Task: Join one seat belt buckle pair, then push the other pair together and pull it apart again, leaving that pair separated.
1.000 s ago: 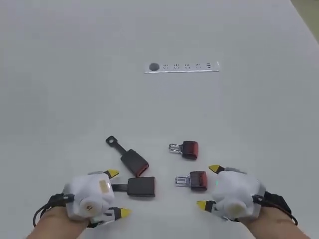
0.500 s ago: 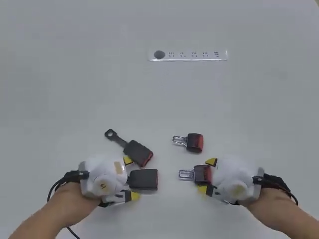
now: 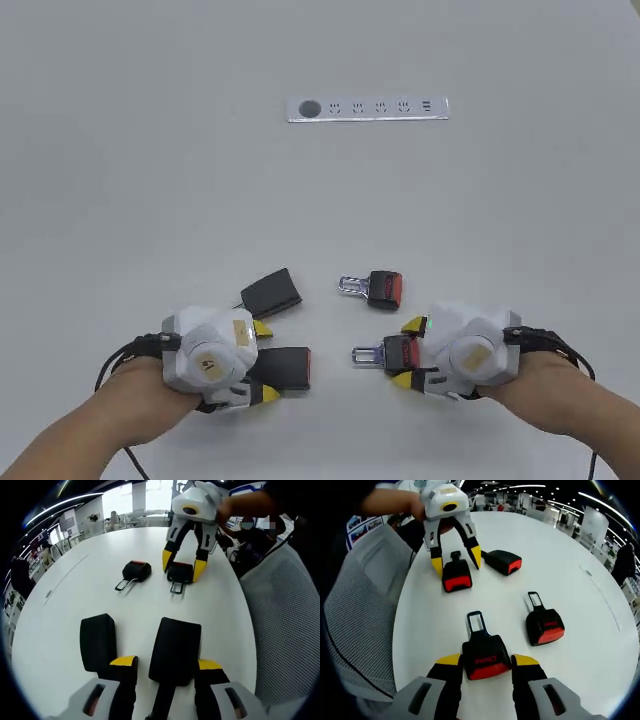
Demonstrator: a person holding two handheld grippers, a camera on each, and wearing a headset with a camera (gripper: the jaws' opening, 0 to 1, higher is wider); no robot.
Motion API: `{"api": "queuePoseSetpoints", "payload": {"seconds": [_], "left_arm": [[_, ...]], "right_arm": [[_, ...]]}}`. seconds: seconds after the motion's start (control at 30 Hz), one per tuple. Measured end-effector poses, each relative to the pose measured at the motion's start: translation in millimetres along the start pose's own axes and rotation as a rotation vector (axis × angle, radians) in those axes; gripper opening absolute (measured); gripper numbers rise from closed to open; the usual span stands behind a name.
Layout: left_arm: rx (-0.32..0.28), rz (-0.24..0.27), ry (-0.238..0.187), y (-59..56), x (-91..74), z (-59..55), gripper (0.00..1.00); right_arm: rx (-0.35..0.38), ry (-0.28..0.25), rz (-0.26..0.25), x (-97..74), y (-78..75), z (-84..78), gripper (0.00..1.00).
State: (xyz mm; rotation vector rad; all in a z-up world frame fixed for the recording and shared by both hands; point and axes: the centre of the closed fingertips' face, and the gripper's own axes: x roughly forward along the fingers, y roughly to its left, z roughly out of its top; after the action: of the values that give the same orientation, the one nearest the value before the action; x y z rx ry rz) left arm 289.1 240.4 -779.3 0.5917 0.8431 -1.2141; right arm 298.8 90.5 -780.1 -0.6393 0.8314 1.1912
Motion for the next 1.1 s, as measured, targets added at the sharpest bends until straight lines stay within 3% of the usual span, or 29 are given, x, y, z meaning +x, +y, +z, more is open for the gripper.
{"api": "queuePoseSetpoints", "payload": {"seconds": [0.13,0.3,0.83,1.1], "left_arm": [[0.013,-0.007,0.000,-1.0,-0.2,-0.3,0.44],[0.031,-0.025,-0.002,-5.4,-0.4,-0.9,0.34],[0.060,-0.036,0.029,-4.8,1.1,-1.0,0.33],[0.094,-0.048,0.057,-6.0,1.7,0.5,0.34]], "right_arm": [[-0.031,0.010,0.019,1.3,-0.1,1.7,0.36],[-0.057,0.014,0.033,2.4,0.7,2.0,0.36],[-0.077,0.027,0.039,4.0,0.0,1.1,0.35],[-0.057,0.025,0.029,11.2,9.8,13.9,0.34]]}}
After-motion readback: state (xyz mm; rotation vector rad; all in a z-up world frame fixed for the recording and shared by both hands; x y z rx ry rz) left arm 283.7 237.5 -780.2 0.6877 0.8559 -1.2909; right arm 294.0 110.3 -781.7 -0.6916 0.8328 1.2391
